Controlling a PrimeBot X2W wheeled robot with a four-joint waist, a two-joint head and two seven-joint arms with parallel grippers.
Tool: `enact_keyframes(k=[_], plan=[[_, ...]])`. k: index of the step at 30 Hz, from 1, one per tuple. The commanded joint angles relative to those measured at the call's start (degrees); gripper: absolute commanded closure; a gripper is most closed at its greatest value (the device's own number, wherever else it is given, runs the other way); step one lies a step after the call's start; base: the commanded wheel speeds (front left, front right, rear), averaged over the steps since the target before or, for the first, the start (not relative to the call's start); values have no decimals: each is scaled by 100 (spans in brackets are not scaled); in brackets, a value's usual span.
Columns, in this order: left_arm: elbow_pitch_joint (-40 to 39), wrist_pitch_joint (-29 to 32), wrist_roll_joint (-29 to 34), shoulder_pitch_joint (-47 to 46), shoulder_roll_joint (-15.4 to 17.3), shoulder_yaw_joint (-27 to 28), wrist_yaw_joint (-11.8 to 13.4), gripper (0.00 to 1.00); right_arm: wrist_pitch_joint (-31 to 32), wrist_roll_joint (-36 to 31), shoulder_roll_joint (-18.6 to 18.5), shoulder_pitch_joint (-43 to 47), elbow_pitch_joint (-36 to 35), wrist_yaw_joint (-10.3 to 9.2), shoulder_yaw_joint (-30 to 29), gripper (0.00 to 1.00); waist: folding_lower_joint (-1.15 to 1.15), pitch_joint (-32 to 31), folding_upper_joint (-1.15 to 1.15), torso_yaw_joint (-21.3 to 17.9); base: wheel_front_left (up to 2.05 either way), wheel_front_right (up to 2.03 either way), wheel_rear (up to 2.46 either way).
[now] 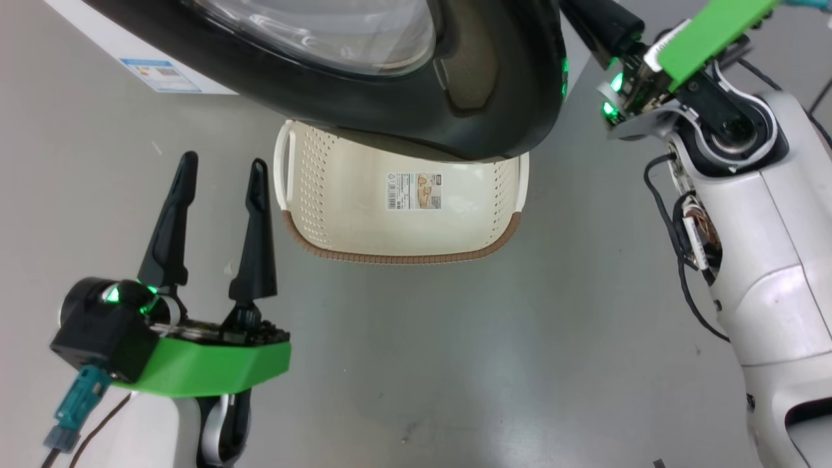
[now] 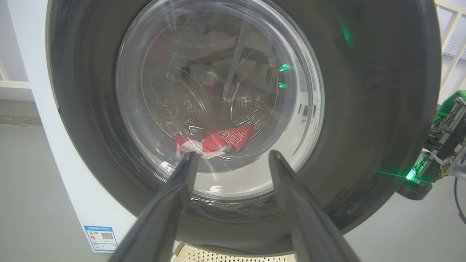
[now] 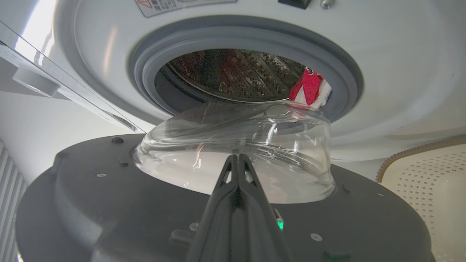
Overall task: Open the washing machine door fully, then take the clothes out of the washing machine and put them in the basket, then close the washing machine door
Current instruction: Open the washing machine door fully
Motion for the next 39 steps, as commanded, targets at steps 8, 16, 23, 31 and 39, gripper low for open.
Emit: enact_keyframes(k=[8,16,23,31,39], plan=[[-115,-28,-16,-65,107,175,39,0,490,95,-4,-398,112,29,427,100,0,14,0,18,0,0,0],[-60,-28,-12,-34,107,190,65,0,669,263,-105,-252,26,29,620,100,0,-109,0,15,0,0,0],[4,-28,-48,1,107,165,80,0,668,389,-220,81,-152,29,825,100,0,-307,0,102,0,0,0],[72,-28,-116,123,107,93,137,0,604,616,-439,524,-366,29,1092,100,0,-627,0,318,0,0,0],[121,-28,-140,336,107,72,196,0,408,1040,-691,994,-620,29,1412,100,0,-975,0,609,0,0,0]])
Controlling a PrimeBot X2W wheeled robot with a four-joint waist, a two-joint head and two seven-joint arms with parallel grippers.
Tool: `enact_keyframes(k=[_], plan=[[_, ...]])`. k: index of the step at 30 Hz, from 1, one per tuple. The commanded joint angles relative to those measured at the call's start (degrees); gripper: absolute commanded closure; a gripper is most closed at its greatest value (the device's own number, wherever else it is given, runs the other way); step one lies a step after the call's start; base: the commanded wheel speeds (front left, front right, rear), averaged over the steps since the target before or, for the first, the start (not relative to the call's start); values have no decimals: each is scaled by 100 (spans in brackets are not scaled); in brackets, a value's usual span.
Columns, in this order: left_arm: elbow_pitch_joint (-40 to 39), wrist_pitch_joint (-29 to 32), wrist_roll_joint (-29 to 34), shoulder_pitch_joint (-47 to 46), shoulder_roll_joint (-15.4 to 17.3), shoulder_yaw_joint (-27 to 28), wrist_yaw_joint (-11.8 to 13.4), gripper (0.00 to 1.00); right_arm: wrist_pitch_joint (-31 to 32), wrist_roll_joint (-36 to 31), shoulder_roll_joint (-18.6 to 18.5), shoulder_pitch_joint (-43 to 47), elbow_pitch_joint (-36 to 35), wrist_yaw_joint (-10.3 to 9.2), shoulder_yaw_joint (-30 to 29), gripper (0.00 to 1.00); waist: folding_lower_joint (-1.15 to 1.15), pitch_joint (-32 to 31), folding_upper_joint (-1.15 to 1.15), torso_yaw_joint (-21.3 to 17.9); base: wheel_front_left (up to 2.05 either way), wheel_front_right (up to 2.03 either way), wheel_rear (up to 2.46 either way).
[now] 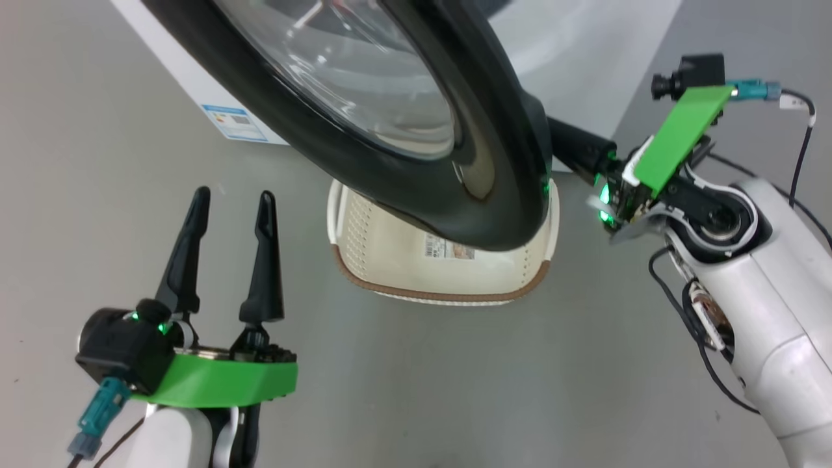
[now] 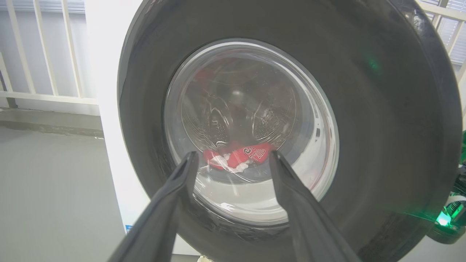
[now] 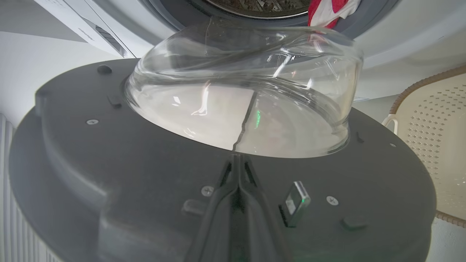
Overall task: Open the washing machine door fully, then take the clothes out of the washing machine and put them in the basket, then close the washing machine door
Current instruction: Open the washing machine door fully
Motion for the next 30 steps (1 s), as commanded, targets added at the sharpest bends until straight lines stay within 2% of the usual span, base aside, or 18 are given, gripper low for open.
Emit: enact_keyframes(k=[1,13,30], plan=[[-100,-28,-58,88,107,155,43,0,-71,159,63,133,-275,30,157,100,0,-201,0,199,0,0,0],[-73,-28,-123,240,107,117,95,0,-622,950,-458,481,-749,30,1010,100,0,-491,0,544,0,0,0],[-60,-28,-243,339,107,30,195,0,-2091,2559,-1655,257,-2045,30,3098,100,0,-735,0,1014,0,0,0]])
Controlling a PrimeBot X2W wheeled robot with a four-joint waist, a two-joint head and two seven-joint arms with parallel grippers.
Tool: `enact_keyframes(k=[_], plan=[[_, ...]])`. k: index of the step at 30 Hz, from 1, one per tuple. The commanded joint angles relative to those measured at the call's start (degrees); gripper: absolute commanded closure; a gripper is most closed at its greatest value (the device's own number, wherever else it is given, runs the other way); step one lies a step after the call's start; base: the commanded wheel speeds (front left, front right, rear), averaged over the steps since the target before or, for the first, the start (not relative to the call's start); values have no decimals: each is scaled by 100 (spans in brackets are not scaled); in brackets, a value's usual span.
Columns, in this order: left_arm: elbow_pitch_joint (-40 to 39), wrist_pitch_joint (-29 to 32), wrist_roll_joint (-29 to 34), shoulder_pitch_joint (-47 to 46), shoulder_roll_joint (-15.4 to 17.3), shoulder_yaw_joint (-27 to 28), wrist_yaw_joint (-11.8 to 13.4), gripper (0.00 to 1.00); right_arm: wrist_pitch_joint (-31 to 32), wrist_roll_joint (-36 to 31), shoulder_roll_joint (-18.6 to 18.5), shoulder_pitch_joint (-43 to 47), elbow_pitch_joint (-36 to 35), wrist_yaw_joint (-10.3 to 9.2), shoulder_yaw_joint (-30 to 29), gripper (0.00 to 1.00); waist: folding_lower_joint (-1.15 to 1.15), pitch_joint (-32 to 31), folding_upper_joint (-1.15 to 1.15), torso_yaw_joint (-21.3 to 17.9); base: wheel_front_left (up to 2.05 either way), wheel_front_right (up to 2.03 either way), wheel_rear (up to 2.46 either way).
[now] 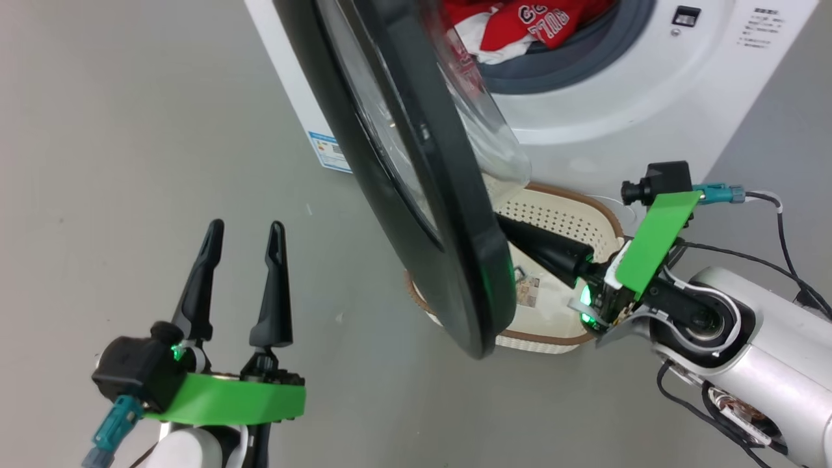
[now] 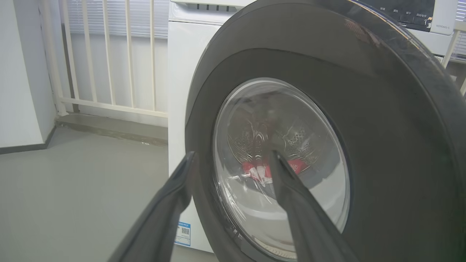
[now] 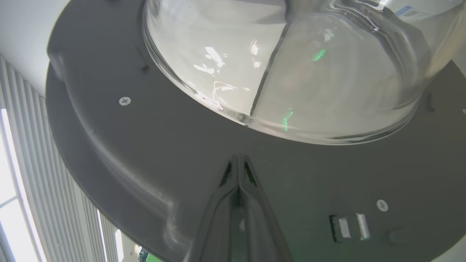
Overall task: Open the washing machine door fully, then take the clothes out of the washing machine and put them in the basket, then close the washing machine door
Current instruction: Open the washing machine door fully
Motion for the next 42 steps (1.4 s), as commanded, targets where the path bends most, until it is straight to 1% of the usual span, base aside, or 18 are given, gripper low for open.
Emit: enact_keyframes(k=[1,6,10,19,26,37,42], plan=[[-123,-28,-38,0,106,171,45,0,-108,108,-24,-84,-253,40,132,100,0,-37,0,78,0,0,0],[-121,-28,-60,30,106,155,59,0,-505,471,-287,-350,-607,40,713,100,0,-68,0,192,0,0,0],[-109,-28,-90,44,106,127,77,0,-769,719,-420,-545,-828,40,1117,100,0,-96,0,286,0,0,0],[-87,-28,-138,42,106,66,89,0,-1123,1084,-525,-921,-1117,40,1723,100,0,-74,0,479,0,0,0],[17,-28,-202,63,106,-16,99,0,-1179,1215,-508,-1038,-1129,40,1930,100,0,-80,0,648,0,0,0],[191,-28,-273,64,106,-97,53,0,-1100,1257,-407,-1036,-1054,40,2018,100,0,-87,0,844,0,0,0],[253,-28,-301,90,106,-183,58,0,-973,1219,-312,-963,-955,40,2027,100,0,-109,0,960,0,0,0]])
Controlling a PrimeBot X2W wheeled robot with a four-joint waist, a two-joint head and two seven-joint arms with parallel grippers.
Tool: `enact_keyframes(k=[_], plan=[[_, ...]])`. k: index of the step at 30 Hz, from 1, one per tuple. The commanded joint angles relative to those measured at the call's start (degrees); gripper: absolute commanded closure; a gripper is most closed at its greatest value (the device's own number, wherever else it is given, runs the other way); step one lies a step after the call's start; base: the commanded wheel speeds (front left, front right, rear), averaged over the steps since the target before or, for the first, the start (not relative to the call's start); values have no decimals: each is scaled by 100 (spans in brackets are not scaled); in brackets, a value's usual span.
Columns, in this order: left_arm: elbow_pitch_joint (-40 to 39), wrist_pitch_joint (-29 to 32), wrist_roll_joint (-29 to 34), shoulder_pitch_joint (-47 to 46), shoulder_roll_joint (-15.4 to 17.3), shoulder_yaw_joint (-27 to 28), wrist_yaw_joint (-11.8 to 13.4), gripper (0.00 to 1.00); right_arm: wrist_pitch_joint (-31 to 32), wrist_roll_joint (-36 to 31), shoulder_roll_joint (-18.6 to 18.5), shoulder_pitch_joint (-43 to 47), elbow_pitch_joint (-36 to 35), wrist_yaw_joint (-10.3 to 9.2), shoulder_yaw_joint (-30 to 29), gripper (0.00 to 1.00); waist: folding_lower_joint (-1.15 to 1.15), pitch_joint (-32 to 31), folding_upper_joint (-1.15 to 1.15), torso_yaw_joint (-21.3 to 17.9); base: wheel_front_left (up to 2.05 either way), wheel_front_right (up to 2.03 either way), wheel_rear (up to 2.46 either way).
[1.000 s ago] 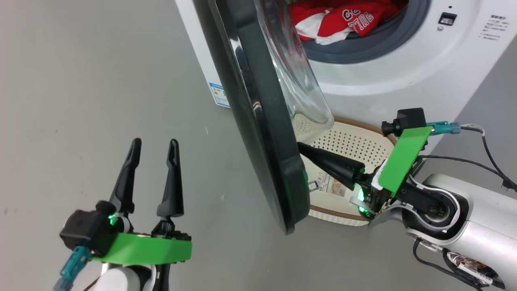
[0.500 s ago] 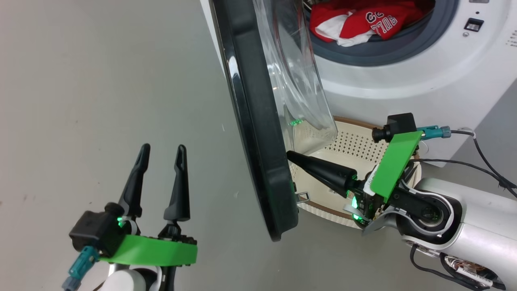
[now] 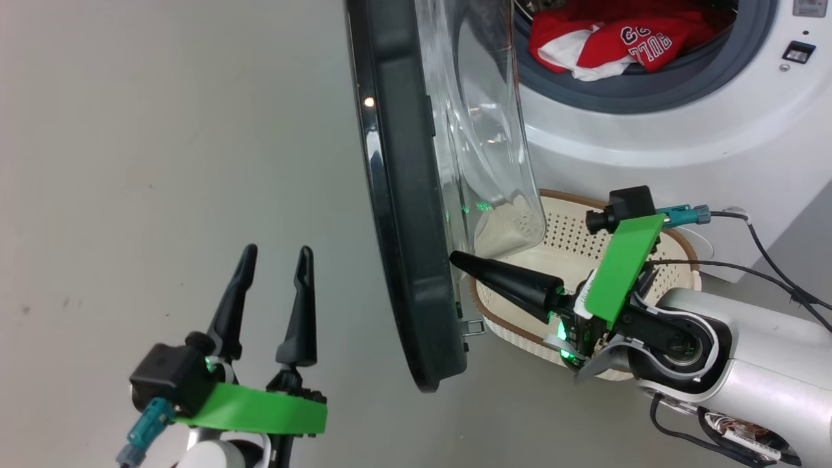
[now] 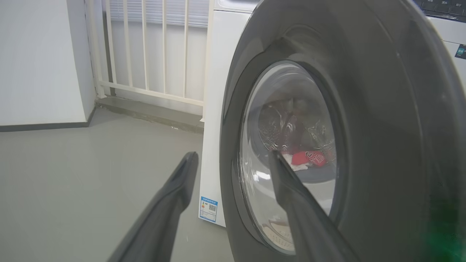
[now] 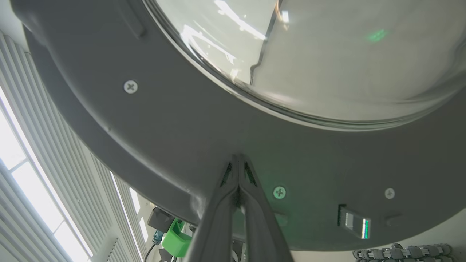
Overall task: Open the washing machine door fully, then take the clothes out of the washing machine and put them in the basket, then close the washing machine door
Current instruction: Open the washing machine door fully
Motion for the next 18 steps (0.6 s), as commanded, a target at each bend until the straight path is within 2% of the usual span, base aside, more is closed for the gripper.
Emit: enact_keyframes(k=[1,18], plan=[[-88,-28,-24,15,106,151,8,0,66,-27,122,132,-69,39,-17,100,0,-20,0,45,0,0,0],[82,-28,-37,41,106,116,-2,0,179,-302,409,311,278,39,-16,100,0,-138,0,55,0,0,0]])
